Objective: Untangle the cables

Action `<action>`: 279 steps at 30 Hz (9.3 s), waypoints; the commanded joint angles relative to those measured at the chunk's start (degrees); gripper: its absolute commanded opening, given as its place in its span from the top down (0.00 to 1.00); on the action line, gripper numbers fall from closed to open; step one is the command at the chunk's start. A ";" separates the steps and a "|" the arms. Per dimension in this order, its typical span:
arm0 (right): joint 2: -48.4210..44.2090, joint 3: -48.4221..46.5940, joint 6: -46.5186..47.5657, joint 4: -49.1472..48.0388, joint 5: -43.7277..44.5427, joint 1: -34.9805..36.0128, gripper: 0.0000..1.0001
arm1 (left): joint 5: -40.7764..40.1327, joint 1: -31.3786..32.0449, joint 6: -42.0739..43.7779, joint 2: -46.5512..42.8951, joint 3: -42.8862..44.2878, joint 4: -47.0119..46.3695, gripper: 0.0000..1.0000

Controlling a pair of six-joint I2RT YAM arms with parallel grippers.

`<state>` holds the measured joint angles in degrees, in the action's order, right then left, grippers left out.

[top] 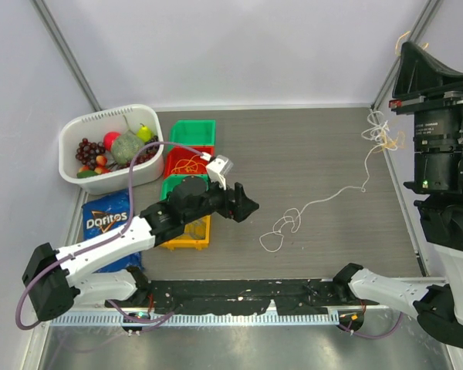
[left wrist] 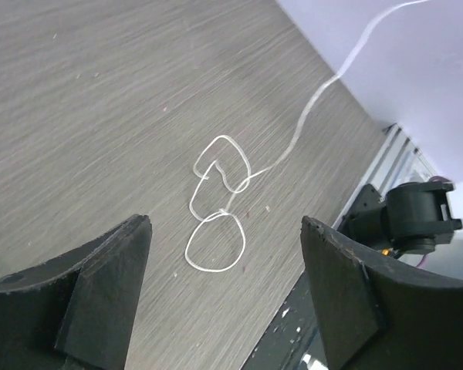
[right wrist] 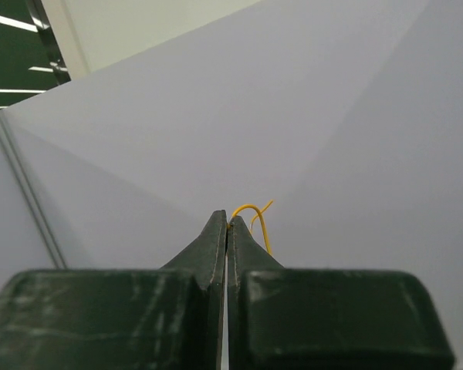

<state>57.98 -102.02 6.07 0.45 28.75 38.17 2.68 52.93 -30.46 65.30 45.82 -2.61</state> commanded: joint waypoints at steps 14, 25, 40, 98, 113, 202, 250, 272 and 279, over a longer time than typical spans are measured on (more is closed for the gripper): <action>0.82 0.24 -22.67 5.80 -16.97 0.32 0.99 | 11.13 5.87 -2.24 13.44 14.55 -29.99 0.06; 0.91 1.38 -26.19 4.03 -19.44 0.32 0.99 | 2.60 9.82 2.07 21.18 17.19 -38.17 0.06; 0.56 2.09 -29.36 3.59 -21.81 0.32 0.99 | -13.74 12.46 8.66 30.41 24.75 -42.39 0.10; 0.38 4.37 -33.22 1.40 -24.01 0.32 0.99 | -10.06 12.82 4.53 32.35 25.28 -49.24 0.47; 0.65 4.55 -30.86 1.92 -21.03 0.41 0.99 | -9.98 12.90 3.92 31.39 22.13 -45.20 0.96; 10.55 65.89 -39.11 20.66 -36.54 -28.86 0.34 | -11.91 17.83 9.10 16.09 1.64 -0.55 0.14; -10.16 58.42 -40.43 36.55 -22.77 -19.80 0.25 | -5.14 18.44 25.27 48.26 29.06 25.73 0.46; -10.87 58.51 -42.01 36.91 -17.94 -21.91 0.26 | -6.98 -3.78 18.51 21.90 27.82 11.15 1.00; -7.71 56.93 -41.14 35.32 -18.91 -22.00 0.26 | -11.11 -17.66 14.90 26.19 36.96 8.85 1.00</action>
<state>48.71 -43.13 -34.83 38.46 8.93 16.38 -6.11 40.77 -12.60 87.92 77.01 9.76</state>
